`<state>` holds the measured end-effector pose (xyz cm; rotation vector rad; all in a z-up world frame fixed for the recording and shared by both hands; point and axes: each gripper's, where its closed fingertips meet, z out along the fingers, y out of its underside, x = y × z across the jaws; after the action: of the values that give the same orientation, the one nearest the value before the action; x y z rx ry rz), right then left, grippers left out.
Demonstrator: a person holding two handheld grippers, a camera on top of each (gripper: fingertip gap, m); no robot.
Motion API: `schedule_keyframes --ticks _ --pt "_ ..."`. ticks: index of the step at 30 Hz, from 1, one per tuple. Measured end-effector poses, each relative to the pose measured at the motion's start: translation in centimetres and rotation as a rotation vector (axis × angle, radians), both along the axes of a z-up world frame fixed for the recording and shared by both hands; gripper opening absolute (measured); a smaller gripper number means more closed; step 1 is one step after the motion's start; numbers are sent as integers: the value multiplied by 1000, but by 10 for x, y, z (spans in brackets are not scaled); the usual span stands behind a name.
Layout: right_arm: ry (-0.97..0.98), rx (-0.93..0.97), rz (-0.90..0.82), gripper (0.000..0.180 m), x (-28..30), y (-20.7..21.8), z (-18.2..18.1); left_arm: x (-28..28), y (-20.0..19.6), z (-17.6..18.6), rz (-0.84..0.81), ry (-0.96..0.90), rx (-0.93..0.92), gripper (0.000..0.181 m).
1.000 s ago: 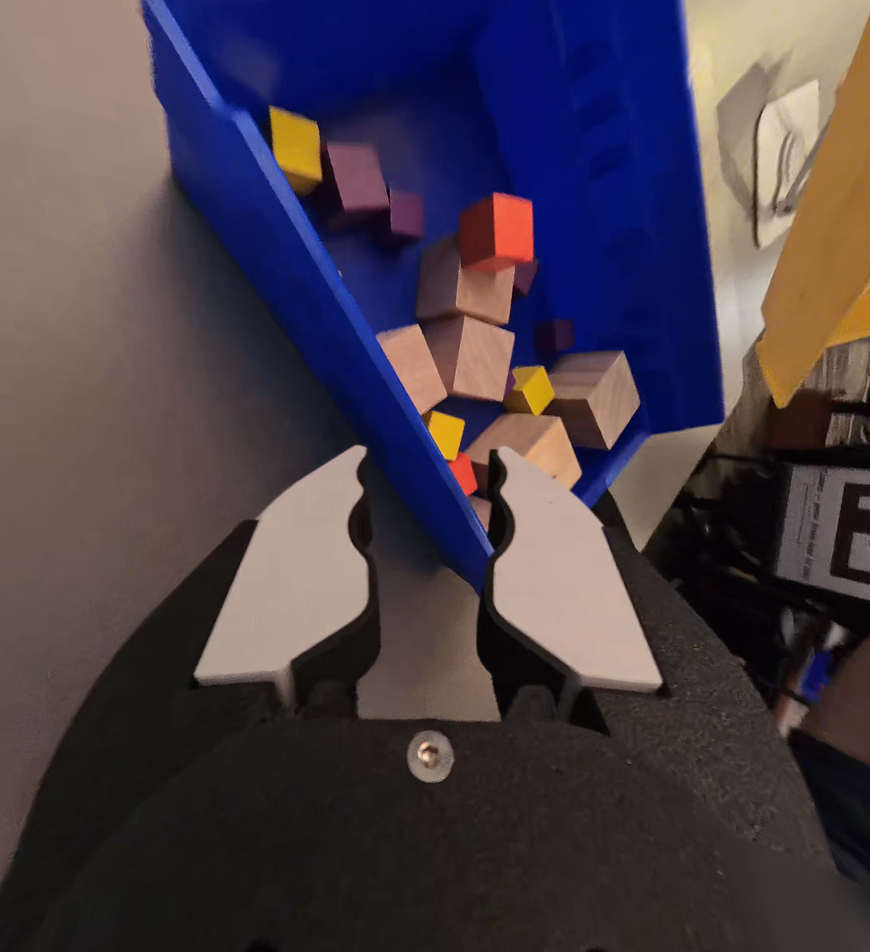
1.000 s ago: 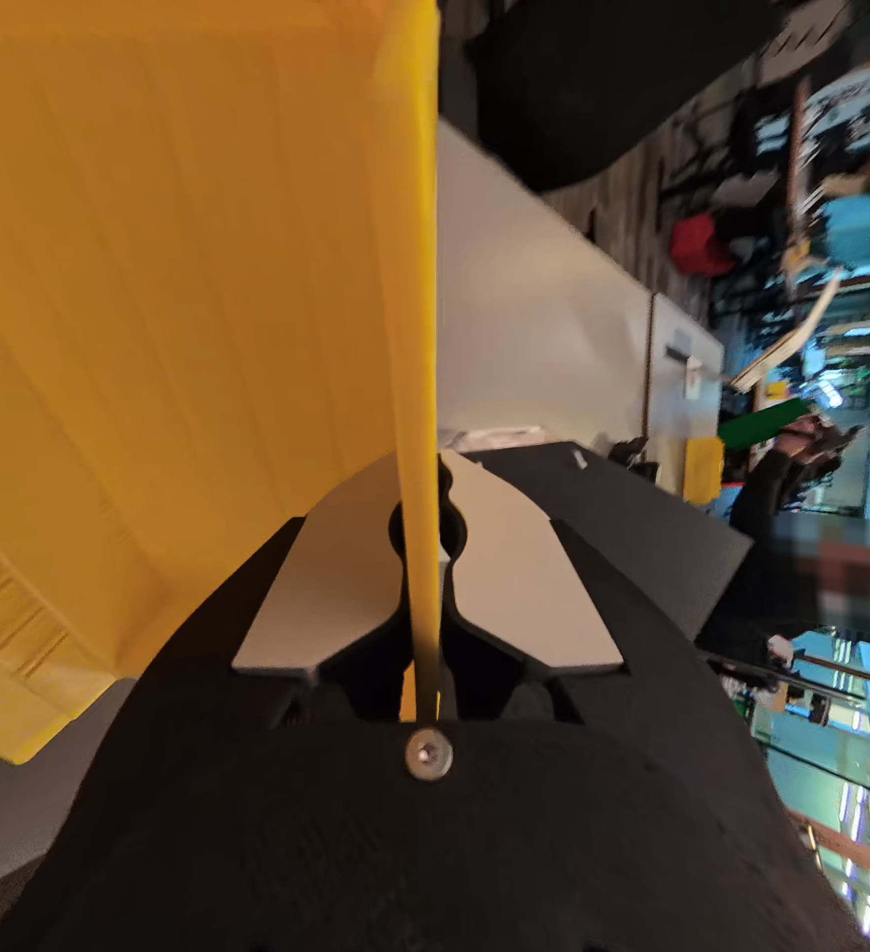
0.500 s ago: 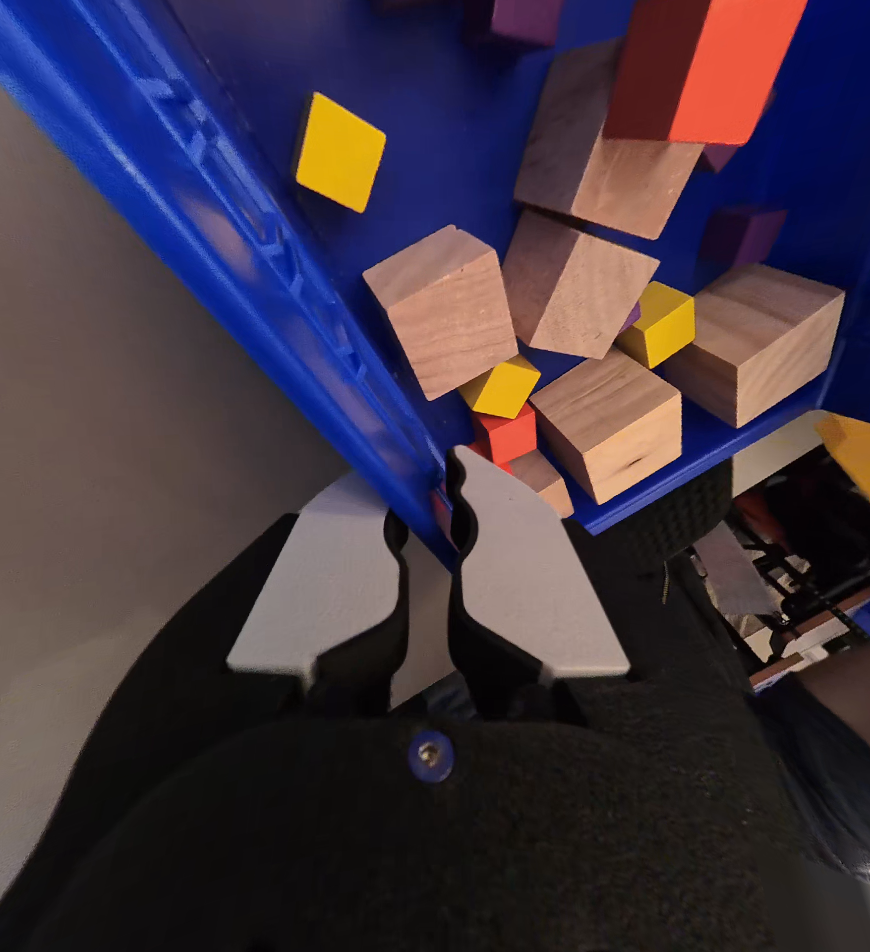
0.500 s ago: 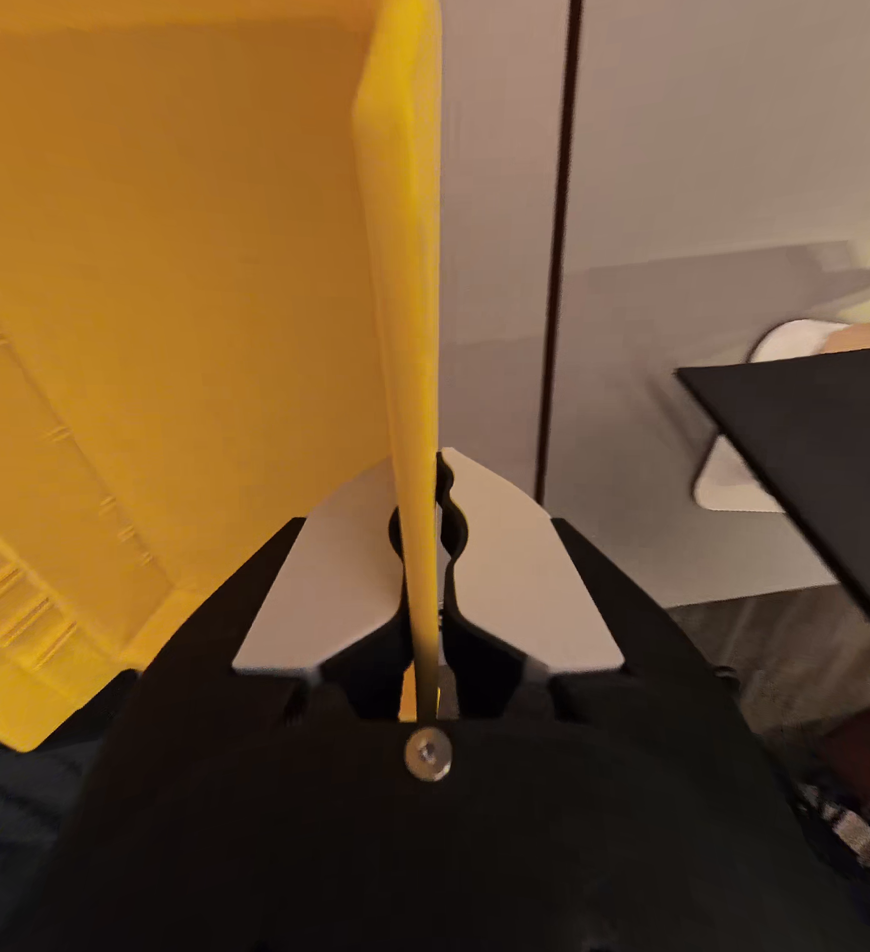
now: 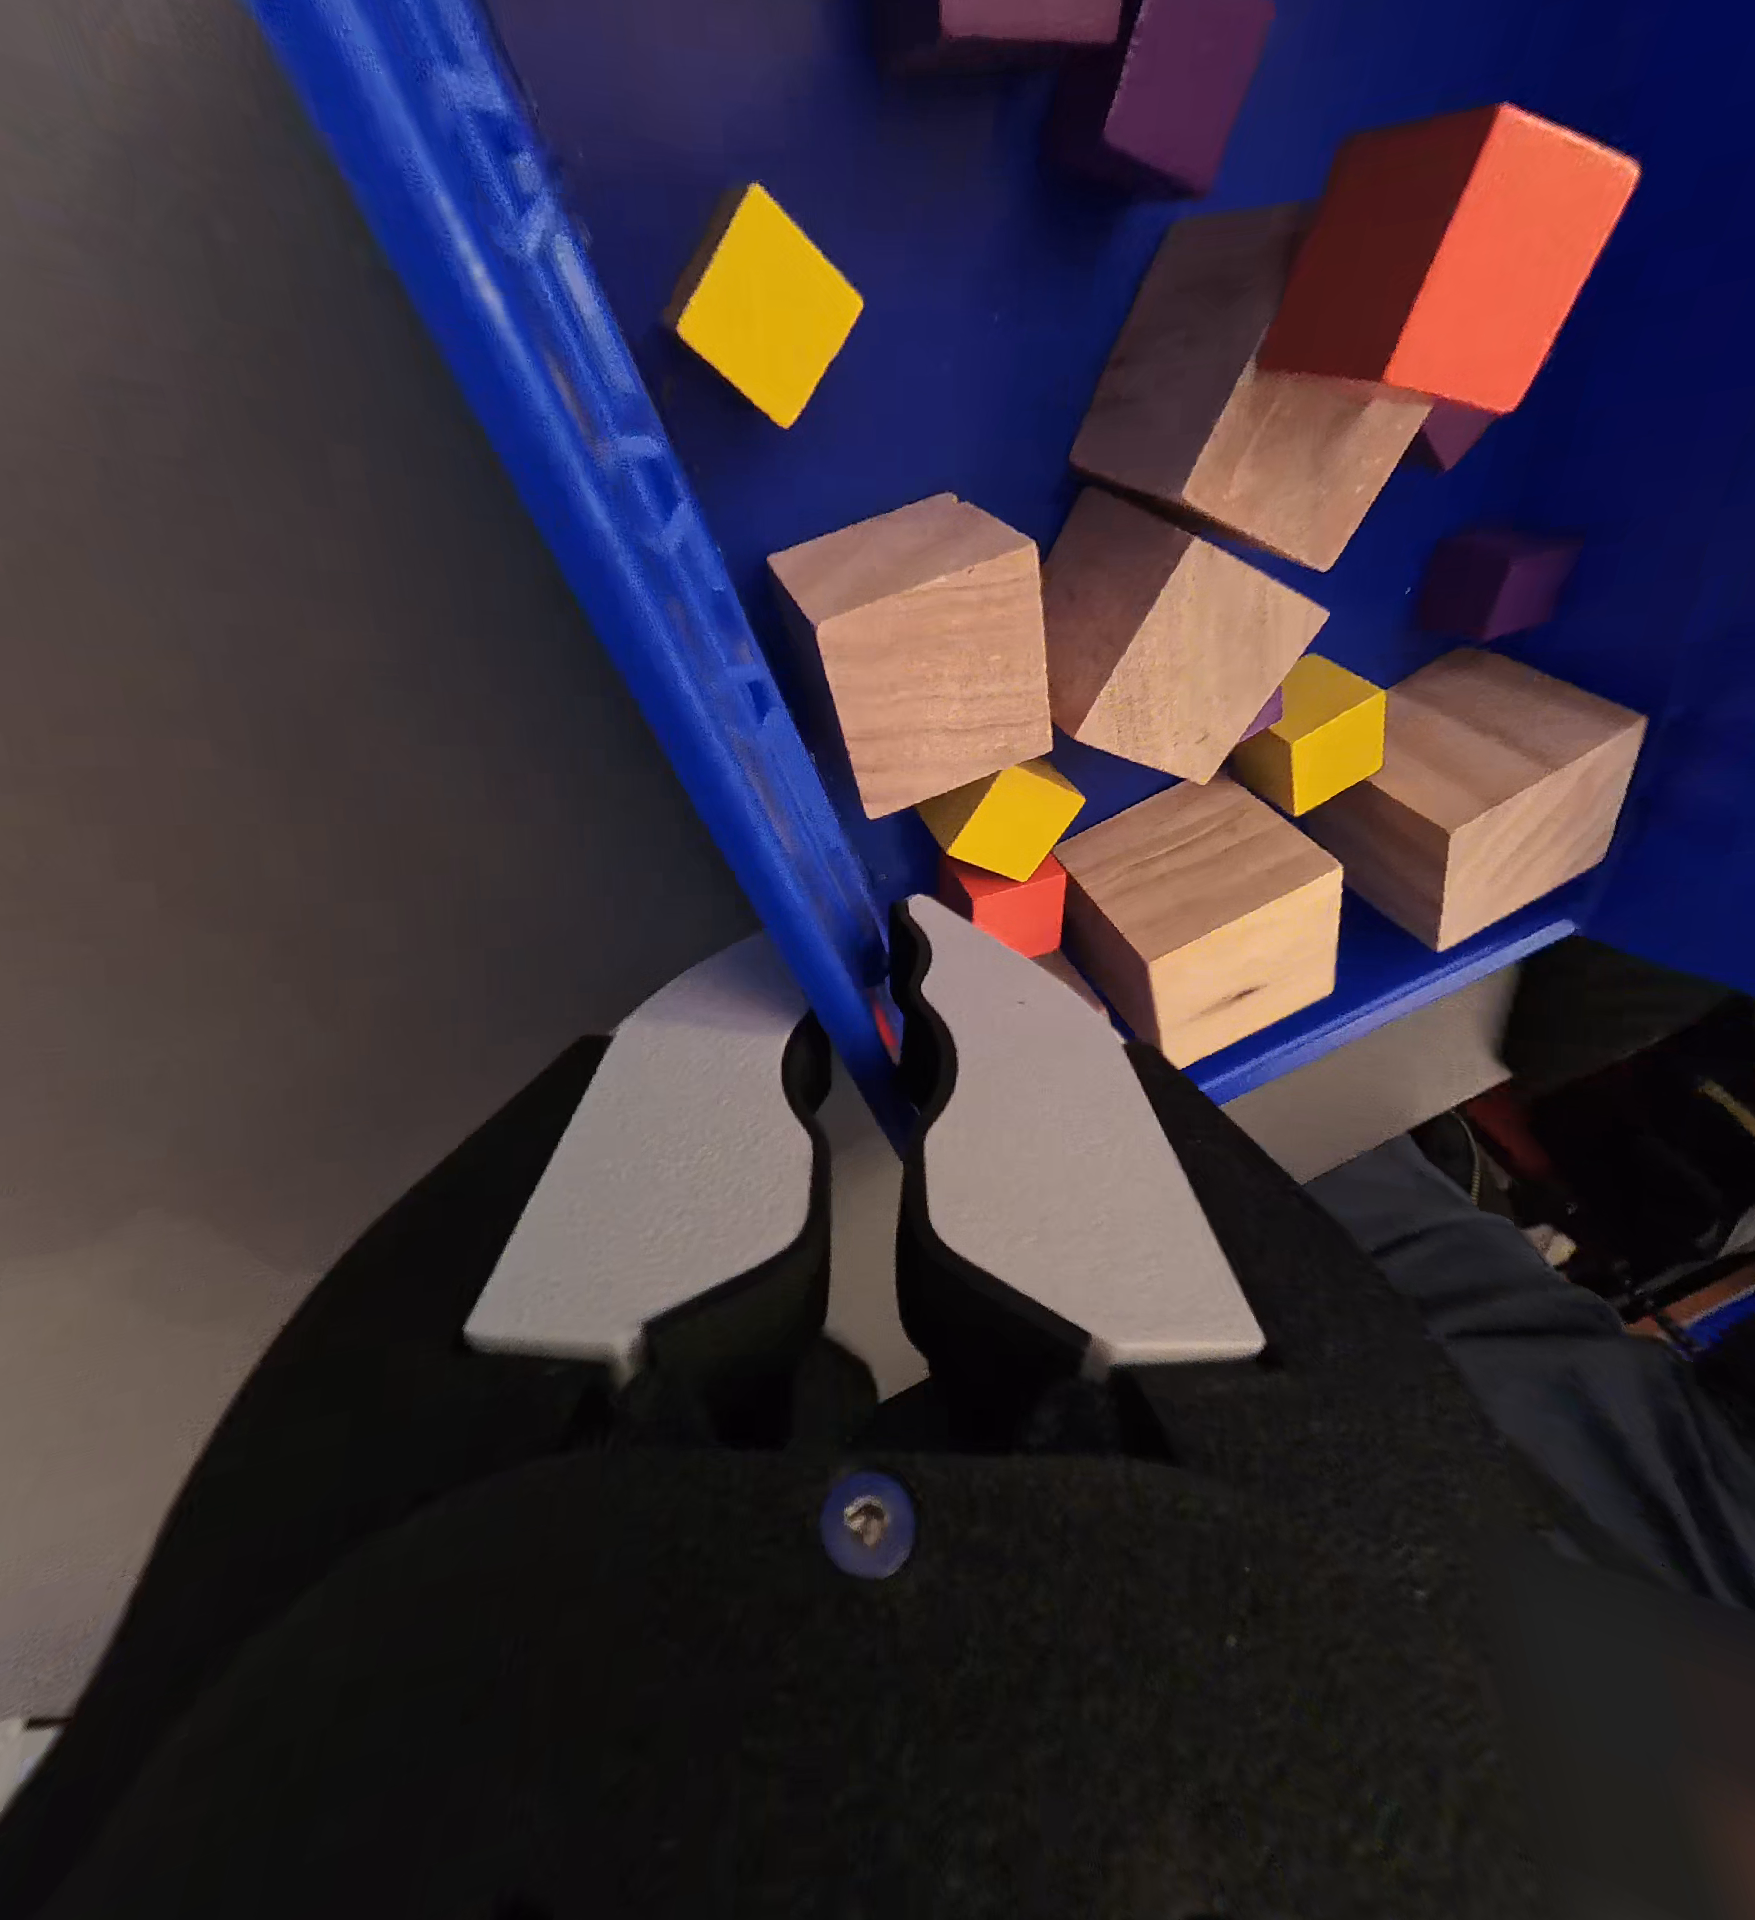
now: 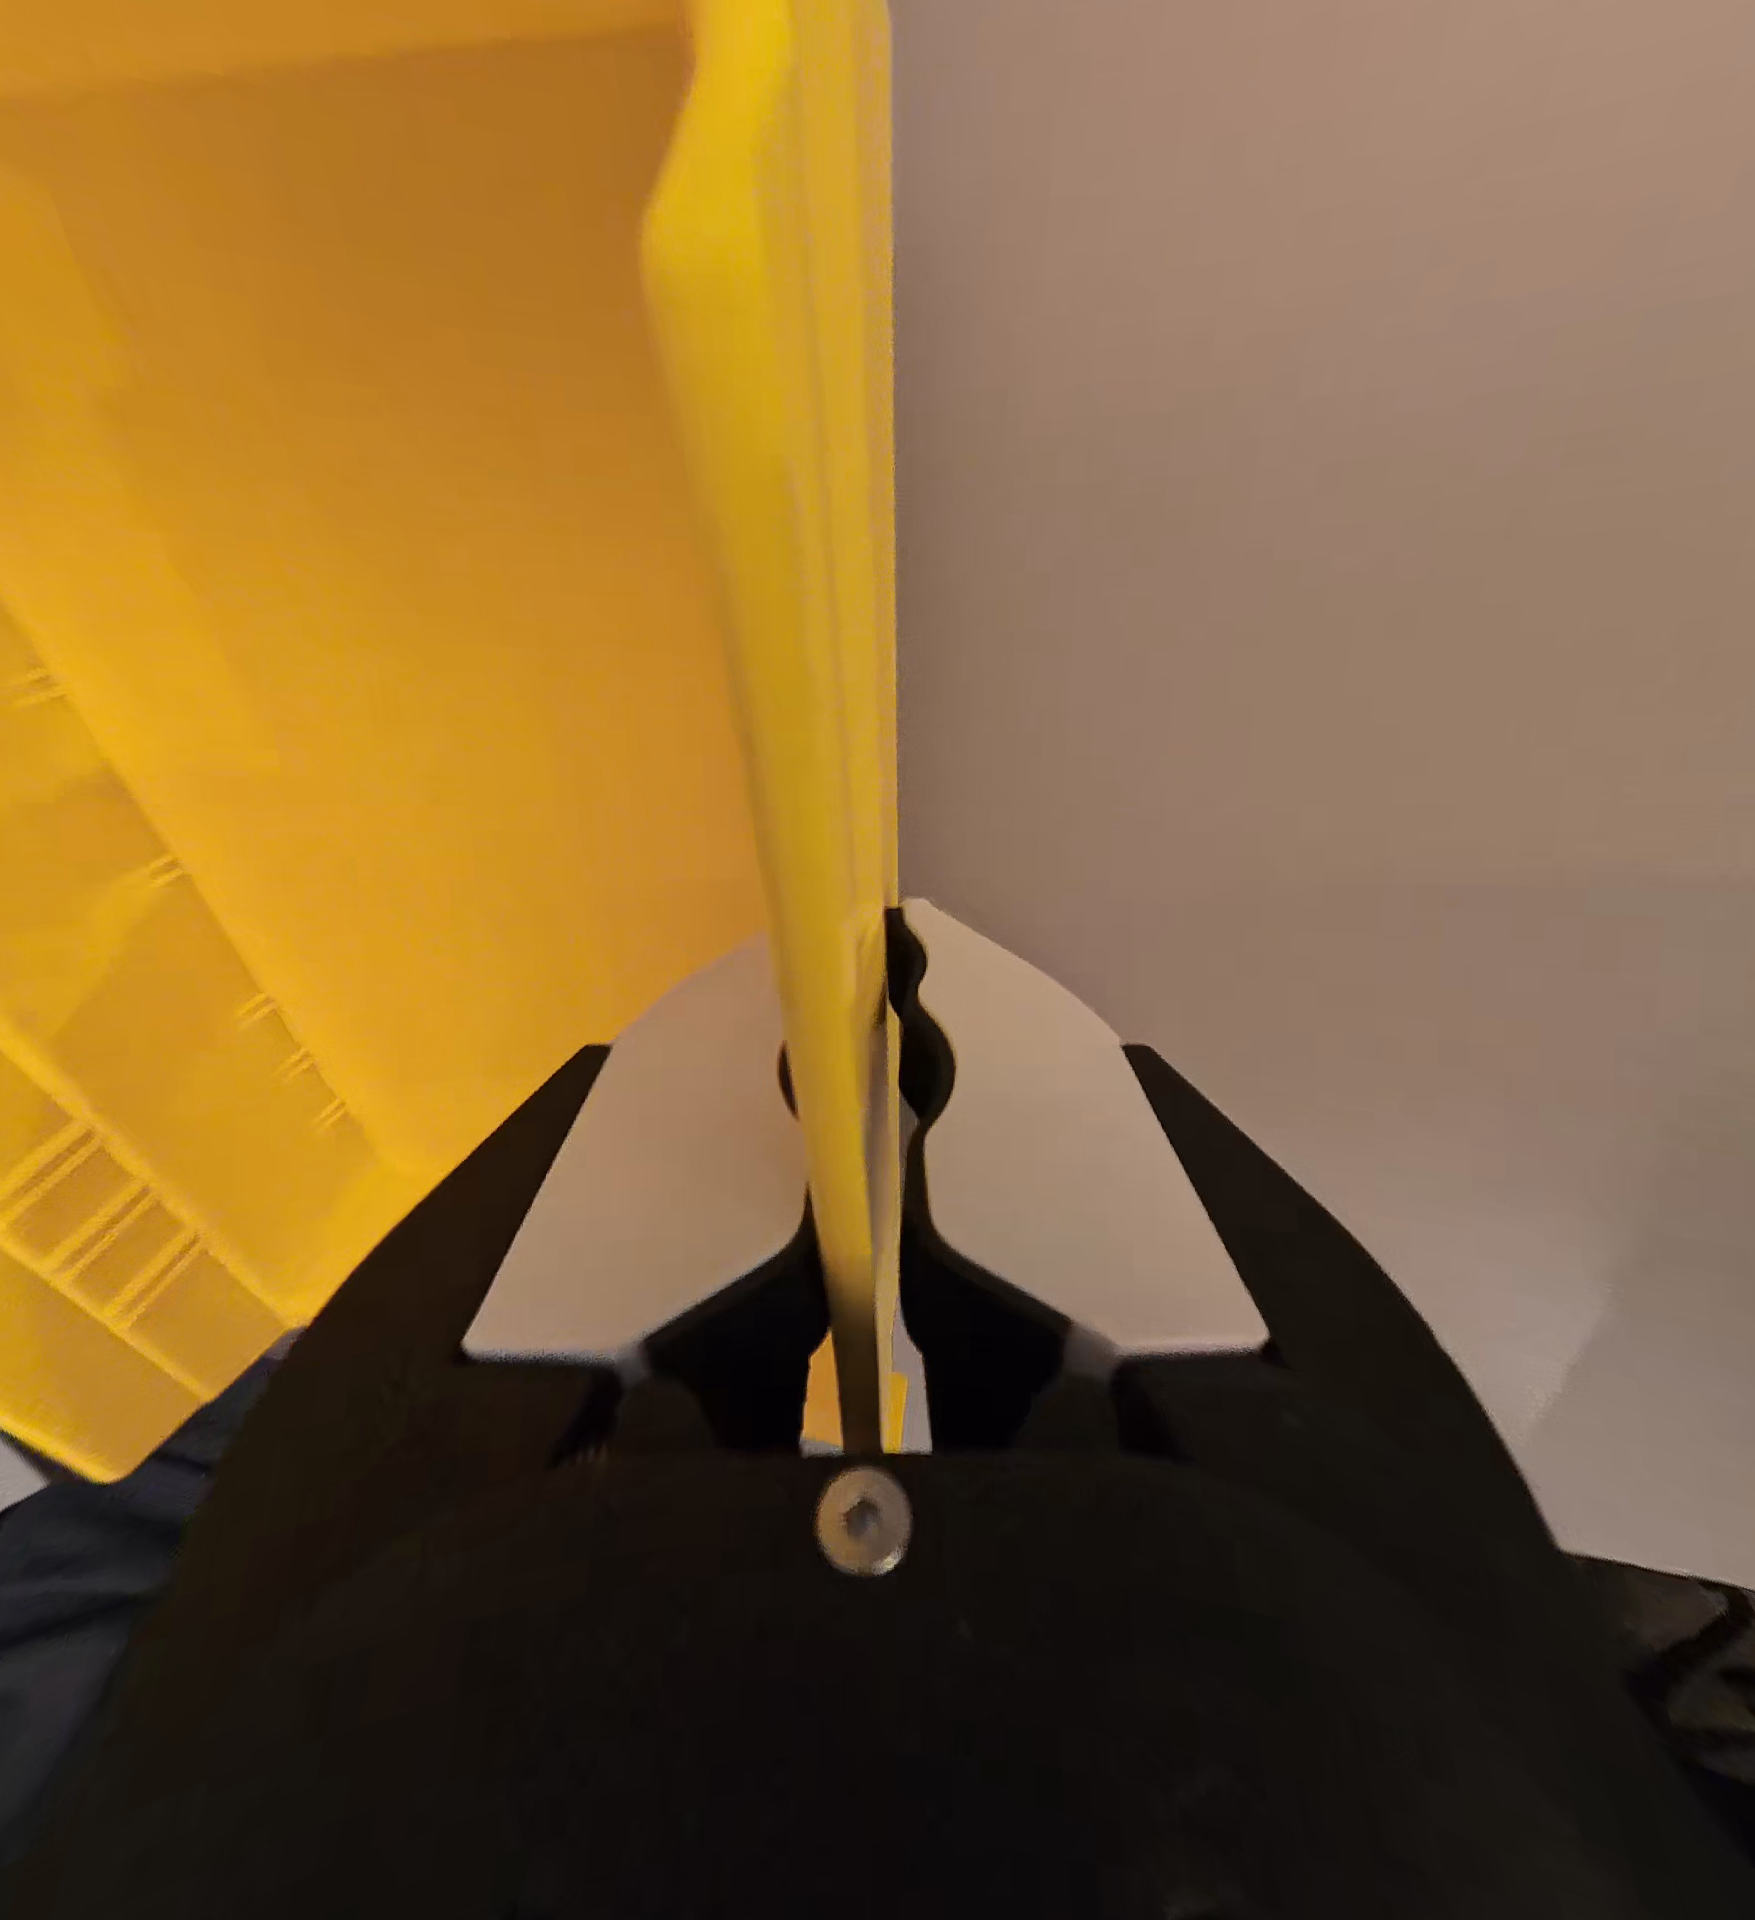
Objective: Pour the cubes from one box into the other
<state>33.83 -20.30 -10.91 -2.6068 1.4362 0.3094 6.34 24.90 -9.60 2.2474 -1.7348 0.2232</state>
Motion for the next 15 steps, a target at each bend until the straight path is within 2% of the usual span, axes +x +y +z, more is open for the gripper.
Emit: schedule_keyframes --ticks 9,15 --pt "63 11 49 9 -25 84 -16 -94 100 3 172 -36 -51 10" --pt "83 -111 94 9 -37 104 -26 -141 142 4 192 -32 -40 10"
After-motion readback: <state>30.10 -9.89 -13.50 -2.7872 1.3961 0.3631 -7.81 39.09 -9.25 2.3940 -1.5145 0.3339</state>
